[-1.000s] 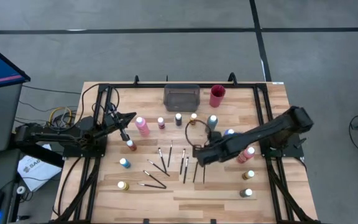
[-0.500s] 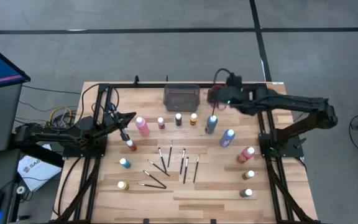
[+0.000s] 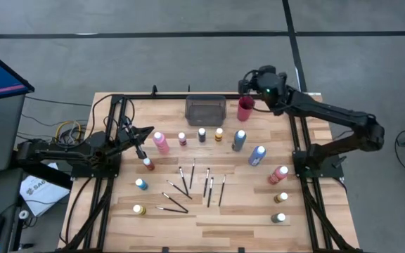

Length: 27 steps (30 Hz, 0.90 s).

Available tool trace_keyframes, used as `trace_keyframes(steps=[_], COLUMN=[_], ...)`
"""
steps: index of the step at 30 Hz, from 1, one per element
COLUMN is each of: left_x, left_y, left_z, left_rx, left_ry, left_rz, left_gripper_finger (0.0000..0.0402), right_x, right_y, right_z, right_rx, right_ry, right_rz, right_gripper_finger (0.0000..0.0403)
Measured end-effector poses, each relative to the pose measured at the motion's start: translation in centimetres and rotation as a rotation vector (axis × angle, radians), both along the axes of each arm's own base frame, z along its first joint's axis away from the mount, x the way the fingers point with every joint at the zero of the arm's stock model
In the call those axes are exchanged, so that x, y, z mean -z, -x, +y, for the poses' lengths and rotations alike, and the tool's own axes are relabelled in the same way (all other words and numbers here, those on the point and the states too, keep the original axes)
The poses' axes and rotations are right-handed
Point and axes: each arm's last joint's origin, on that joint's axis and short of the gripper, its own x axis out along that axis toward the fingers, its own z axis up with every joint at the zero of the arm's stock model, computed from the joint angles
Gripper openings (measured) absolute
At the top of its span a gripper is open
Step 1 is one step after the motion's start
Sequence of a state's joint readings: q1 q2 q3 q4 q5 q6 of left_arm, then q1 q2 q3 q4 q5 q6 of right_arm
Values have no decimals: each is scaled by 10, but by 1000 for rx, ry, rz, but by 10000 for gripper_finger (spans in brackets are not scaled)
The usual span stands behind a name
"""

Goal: Pick & Place Paint Supplies
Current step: Put the black paintbrush into the red cup

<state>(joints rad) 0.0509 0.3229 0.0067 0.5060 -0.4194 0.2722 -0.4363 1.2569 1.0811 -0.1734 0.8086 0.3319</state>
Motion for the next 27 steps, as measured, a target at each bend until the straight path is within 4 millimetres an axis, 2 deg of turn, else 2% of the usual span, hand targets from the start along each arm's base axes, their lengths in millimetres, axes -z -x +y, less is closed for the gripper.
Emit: trace_keyframes(steps=[7, 11, 16, 22, 27], left_x=[0, 0, 0, 0, 0], left_y=[0, 0, 0, 0, 1], left_z=[0, 0, 0, 1, 1], left_rx=[0, 0, -15, -34, -34], left_ry=[0, 0, 3, 6, 7], left_rz=[0, 0, 0, 0, -1], left_gripper_finger=[3, 3, 3, 3, 3], right_x=[53, 82, 110, 116, 116], right_y=[6, 12, 24, 24, 22], right_z=[-11, -10, -5, -1, 3], right_rx=[-26, -30, -17, -34, -54], right_ry=[37, 57, 49, 49, 53], right_rz=[-48, -50, -85, -92, -78], right_gripper_finger=[0, 0, 0, 10, 61])
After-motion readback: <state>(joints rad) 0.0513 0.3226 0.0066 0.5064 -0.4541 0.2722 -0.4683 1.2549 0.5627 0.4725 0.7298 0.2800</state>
